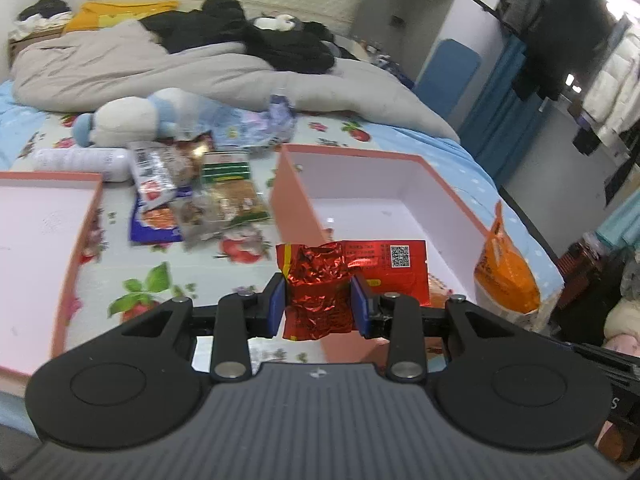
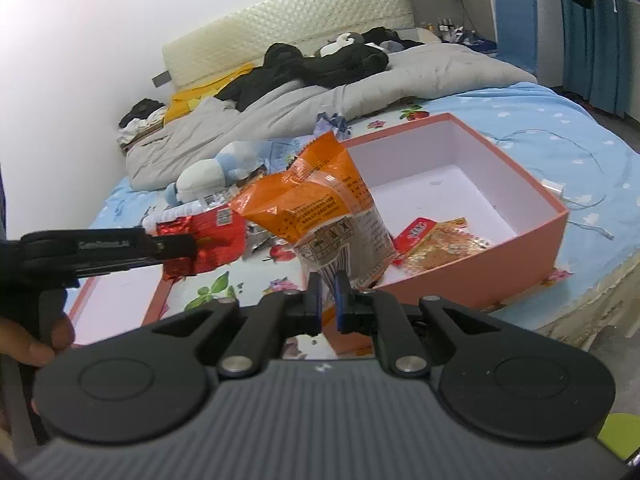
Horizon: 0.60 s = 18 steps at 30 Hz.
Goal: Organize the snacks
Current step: 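Carry both packets over the deeper pink box and lower them inside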
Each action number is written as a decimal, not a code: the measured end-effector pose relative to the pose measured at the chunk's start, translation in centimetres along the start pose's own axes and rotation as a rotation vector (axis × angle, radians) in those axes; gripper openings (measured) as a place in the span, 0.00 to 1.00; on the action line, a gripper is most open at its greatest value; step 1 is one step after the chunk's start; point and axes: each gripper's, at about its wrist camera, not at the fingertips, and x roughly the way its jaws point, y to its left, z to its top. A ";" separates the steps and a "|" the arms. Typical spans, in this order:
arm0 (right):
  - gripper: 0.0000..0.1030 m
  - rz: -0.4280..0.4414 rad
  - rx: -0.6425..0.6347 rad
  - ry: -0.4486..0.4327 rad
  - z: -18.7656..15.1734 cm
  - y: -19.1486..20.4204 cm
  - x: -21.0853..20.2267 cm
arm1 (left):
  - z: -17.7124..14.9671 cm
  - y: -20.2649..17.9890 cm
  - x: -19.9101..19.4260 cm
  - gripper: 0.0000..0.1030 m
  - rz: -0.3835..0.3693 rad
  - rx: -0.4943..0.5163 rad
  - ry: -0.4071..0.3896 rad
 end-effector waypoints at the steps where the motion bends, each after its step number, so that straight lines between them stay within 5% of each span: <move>1: 0.09 -0.002 0.002 -0.001 0.1 -0.2 0.0 | 0.1 -0.4 0.4 0.38 -0.007 0.004 0.004; 18: 0.09 -0.075 0.076 0.033 3.2 -5.4 6.3 | 4.9 -4.0 11.2 0.39 -0.088 0.073 0.113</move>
